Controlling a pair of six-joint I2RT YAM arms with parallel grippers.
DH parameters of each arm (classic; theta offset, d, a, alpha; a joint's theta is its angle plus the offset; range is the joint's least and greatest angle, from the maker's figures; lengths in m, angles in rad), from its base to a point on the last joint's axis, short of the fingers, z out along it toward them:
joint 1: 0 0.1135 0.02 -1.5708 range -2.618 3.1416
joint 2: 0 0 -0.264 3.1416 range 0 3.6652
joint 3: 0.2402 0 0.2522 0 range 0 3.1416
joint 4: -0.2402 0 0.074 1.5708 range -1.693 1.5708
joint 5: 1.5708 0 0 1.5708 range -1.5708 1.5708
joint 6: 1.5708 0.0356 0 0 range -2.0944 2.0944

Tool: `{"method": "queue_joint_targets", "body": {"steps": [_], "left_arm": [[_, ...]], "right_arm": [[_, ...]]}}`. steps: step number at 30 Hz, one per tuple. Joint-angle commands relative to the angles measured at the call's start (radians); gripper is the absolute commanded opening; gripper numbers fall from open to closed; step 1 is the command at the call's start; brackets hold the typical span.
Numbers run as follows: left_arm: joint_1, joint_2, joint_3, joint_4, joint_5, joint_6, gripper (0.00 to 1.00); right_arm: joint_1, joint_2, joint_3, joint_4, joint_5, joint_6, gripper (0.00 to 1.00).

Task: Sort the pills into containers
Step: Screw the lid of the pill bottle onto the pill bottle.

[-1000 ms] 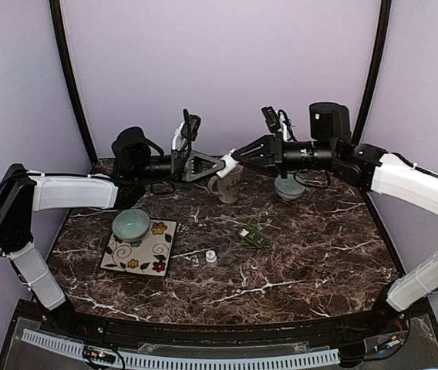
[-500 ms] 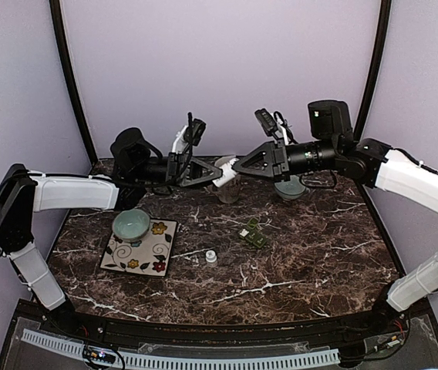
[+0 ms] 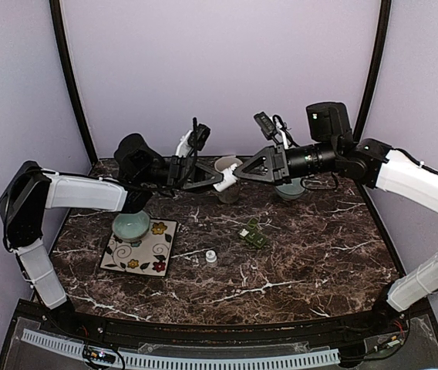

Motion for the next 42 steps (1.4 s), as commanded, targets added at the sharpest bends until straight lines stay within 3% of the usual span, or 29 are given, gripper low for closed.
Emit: {"method": "queue_joint_targets", "body": {"steps": [1,7,13,22,34,42], "left_arm": [[-0.032,-0.055,0.043,-0.064,-0.054,0.102,0.09],[-0.05,-0.133,0.056,-0.356,-0.146,0.365,0.09],[-0.075,-0.189,0.074,-0.523,-0.261,0.565,0.09],[-0.117,-0.254,0.042,-0.582,-0.47,0.745,0.09],[-0.253,-0.312,0.066,-0.777,-0.929,1.133,0.09],[-0.336,-0.316,0.046,-0.771,-1.16,1.289,0.09]], "right_arm": [[0.045,0.023,0.012,0.015,0.014,0.011,0.04],[0.049,0.047,0.02,0.04,0.029,0.097,0.03],[0.048,0.06,0.031,0.046,0.046,0.185,0.03],[0.049,0.089,0.023,0.134,0.029,0.343,0.02],[0.043,0.15,0.099,0.001,0.041,0.392,0.01],[0.038,0.167,0.106,-0.005,0.065,0.421,0.0]]}}
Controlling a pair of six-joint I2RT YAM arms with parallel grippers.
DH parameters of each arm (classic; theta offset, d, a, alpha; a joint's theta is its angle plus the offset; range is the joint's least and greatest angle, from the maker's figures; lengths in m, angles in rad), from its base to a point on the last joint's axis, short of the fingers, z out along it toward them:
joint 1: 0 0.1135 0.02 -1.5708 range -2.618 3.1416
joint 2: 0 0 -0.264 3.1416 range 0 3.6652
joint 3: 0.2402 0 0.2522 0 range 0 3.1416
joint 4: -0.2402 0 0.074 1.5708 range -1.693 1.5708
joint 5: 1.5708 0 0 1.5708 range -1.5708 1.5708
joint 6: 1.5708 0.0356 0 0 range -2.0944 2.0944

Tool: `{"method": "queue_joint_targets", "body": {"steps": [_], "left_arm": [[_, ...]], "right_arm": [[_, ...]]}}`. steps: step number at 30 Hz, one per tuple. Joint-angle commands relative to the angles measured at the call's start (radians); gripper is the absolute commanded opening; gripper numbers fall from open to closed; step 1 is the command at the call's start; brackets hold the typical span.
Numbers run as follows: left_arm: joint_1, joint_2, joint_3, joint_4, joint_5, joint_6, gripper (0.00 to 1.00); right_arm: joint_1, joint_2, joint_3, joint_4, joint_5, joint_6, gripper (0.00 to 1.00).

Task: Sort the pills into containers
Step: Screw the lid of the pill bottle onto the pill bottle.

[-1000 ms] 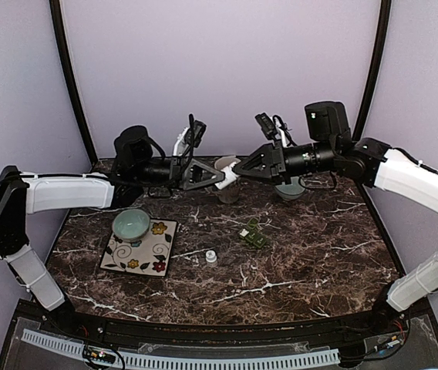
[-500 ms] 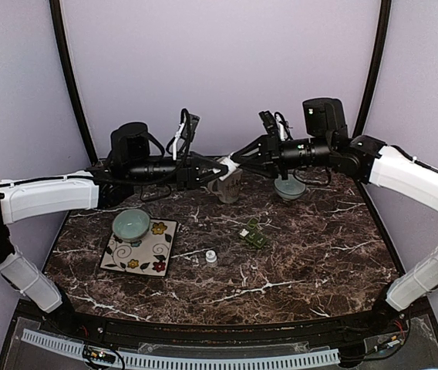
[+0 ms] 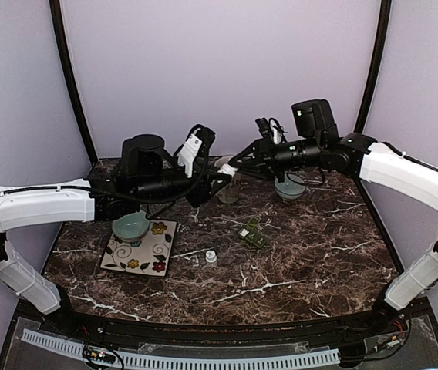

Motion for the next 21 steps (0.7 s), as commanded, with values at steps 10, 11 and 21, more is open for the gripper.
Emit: {"method": "queue_joint_targets", "body": {"steps": [10,11,21], "left_arm": [[-0.211,0.026,-0.024,0.309,-0.441,0.377,0.09],[-0.218,0.033,-0.026,0.33,-0.469,0.389,0.08],[-0.224,0.021,-0.034,0.351,-0.491,0.355,0.07]], "right_arm": [[0.058,0.063,0.025,0.012,-0.055,0.118,0.0],[0.058,0.065,0.028,0.01,-0.053,0.118,0.0],[0.058,0.035,0.008,0.007,-0.022,0.08,0.23]]}}
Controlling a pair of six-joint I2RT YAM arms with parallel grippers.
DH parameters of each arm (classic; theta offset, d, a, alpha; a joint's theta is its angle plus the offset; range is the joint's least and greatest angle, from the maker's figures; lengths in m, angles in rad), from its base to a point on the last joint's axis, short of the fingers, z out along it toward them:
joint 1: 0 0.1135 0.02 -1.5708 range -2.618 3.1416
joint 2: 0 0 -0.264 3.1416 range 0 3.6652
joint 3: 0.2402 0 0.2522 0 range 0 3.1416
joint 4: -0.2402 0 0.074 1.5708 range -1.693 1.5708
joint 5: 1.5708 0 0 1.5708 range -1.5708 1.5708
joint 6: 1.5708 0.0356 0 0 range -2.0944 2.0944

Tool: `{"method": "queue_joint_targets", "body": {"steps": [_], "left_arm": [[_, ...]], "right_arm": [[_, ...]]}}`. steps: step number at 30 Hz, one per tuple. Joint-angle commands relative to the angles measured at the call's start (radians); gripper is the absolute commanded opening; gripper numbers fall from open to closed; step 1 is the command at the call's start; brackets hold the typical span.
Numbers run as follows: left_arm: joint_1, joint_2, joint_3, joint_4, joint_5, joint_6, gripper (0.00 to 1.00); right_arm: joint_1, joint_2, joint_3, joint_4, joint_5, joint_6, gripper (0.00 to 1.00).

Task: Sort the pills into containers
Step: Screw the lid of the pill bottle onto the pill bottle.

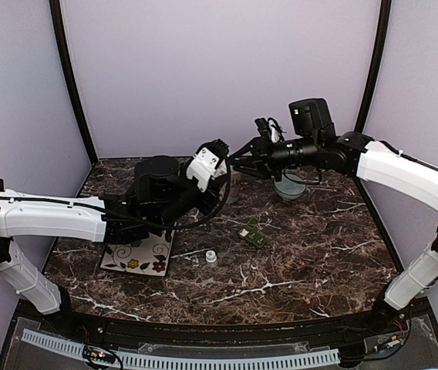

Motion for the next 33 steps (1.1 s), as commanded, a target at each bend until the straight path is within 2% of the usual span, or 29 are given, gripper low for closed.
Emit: {"method": "queue_joint_targets", "body": {"steps": [1,5,7,17,24,30,33], "left_arm": [[-0.042,-0.028,0.013,0.164,0.109,0.027,0.07],[-0.042,-0.04,0.008,0.146,0.109,-0.001,0.07],[-0.041,-0.043,0.003,0.143,0.101,-0.007,0.07],[-0.02,-0.067,-0.002,0.102,0.08,-0.038,0.06],[0.036,-0.111,-0.017,0.025,0.114,-0.11,0.06],[0.101,-0.146,-0.014,-0.062,0.219,-0.196,0.06],[0.153,-0.172,-0.014,-0.106,0.332,-0.266,0.06]], "right_arm": [[0.056,0.005,-0.017,0.006,-0.042,0.014,0.25],[0.056,-0.007,-0.015,0.004,-0.028,-0.007,0.41],[0.056,-0.016,-0.013,0.002,-0.019,-0.014,0.45],[0.056,-0.08,-0.02,-0.05,0.02,-0.078,0.48],[0.056,-0.151,-0.03,-0.132,0.042,-0.169,0.49],[0.057,-0.217,-0.042,-0.196,0.055,-0.284,0.5],[0.056,-0.261,-0.059,-0.229,0.089,-0.386,0.51]]}}
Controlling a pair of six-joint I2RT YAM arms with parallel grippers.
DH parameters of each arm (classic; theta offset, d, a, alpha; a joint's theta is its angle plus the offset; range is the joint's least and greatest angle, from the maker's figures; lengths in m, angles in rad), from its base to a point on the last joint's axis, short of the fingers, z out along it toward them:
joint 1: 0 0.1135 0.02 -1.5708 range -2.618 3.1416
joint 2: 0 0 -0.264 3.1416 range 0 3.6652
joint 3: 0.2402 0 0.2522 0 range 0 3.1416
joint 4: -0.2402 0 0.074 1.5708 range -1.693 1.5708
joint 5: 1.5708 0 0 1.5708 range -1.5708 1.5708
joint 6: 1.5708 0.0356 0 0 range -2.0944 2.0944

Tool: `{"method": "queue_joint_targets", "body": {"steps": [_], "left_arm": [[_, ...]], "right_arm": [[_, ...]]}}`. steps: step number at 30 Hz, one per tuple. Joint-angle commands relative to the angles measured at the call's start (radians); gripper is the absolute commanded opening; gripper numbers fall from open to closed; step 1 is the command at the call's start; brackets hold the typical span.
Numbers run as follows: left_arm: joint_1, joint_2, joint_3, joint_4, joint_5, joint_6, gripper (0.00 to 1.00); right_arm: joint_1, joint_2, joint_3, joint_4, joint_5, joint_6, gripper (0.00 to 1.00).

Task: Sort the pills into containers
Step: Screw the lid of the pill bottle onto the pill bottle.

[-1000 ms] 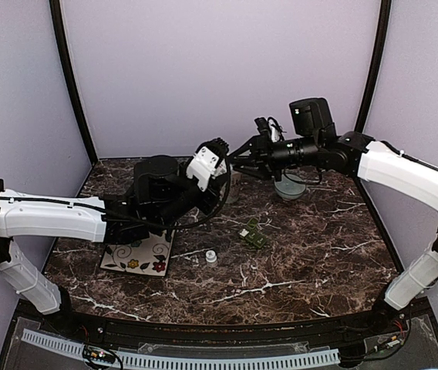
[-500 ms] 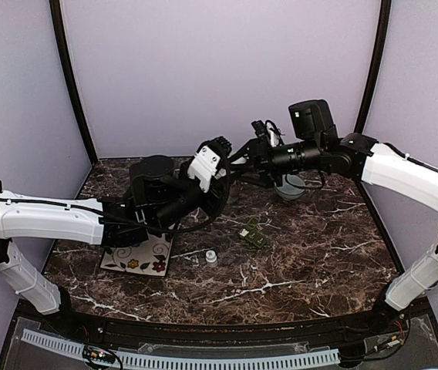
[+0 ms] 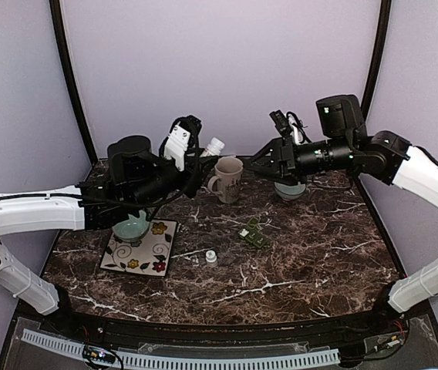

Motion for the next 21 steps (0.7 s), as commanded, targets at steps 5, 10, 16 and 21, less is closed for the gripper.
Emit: {"method": "queue_joint_targets", "body": {"steps": [5,10,16,21], "left_arm": [[0.186,-0.067,0.023,-0.142,0.537,-0.275,0.07],[0.274,0.004,0.093,-0.193,0.939,-0.406,0.07],[0.291,0.148,0.169,-0.176,1.31,-0.569,0.07],[0.292,0.179,0.156,-0.117,1.398,-0.645,0.07]], "right_arm": [[0.0,-0.12,-0.095,0.008,0.112,-0.289,0.52],[-0.04,-0.149,-0.166,0.148,0.093,-0.341,0.53],[-0.067,-0.101,-0.145,0.242,0.006,-0.396,0.53],[-0.081,-0.083,-0.123,0.292,-0.036,-0.39,0.54]]}}
